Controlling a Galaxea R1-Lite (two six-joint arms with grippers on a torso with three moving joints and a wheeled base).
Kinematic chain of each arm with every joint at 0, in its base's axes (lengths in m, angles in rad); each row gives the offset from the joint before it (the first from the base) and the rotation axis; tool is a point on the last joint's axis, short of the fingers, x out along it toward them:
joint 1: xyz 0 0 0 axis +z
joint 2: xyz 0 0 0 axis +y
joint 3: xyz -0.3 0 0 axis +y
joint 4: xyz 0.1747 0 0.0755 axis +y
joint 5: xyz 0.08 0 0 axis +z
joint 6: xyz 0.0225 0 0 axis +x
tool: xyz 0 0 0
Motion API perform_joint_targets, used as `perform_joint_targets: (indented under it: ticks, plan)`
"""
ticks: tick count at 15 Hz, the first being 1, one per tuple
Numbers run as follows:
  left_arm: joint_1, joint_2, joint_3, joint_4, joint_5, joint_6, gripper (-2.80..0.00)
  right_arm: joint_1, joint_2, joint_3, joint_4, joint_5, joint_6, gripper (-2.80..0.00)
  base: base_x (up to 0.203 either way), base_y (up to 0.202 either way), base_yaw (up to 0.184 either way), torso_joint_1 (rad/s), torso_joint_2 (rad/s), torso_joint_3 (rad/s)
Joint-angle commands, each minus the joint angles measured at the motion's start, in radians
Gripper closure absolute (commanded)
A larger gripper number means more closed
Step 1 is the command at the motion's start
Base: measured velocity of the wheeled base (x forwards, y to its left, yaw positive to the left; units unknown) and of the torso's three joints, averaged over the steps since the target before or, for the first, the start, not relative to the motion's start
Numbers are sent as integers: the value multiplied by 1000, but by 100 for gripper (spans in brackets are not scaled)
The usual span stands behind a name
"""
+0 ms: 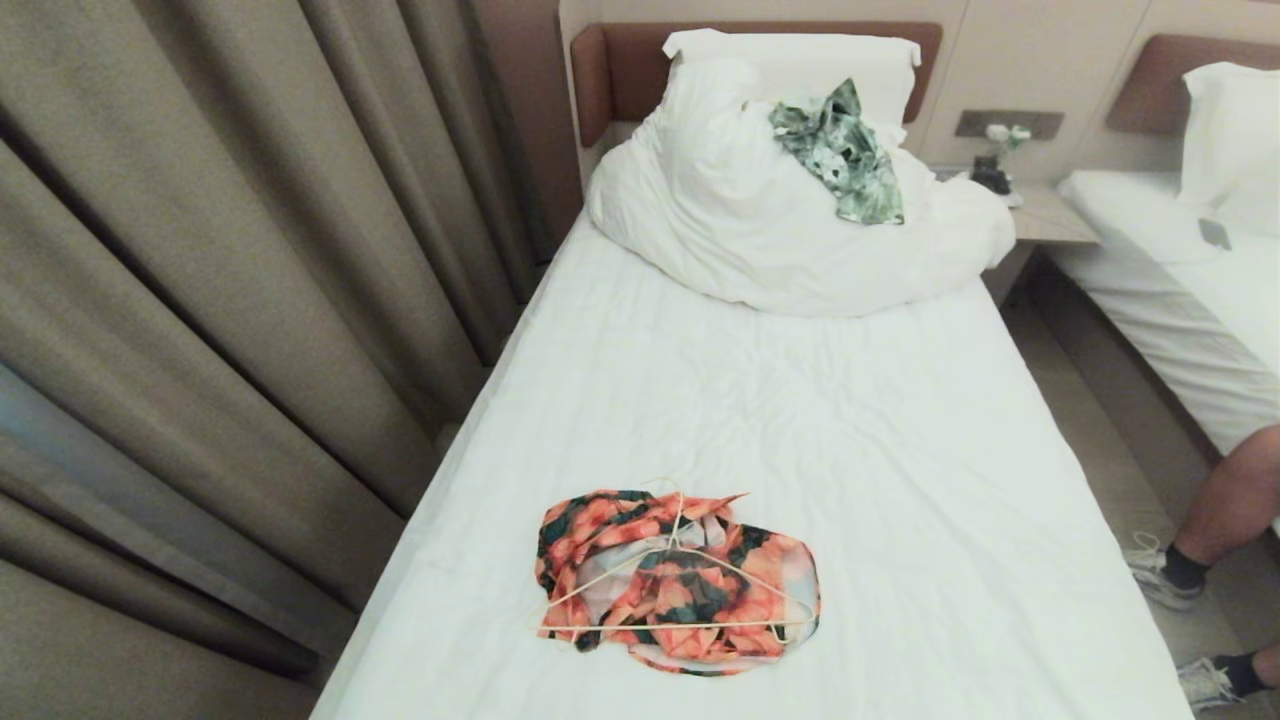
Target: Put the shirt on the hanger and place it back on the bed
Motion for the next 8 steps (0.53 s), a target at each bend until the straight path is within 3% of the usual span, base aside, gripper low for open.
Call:
perform_joint_targets:
  ticks: [1,8]
  plan:
    - [0,4,40,-1,4,-1,0,0,-7,4,1,0,2,0,0,0,0,0,0,0]
    - [0,4,40,-1,21,-30,0,0,-7,5,1,0,5,0,0,0,0,0,0,0]
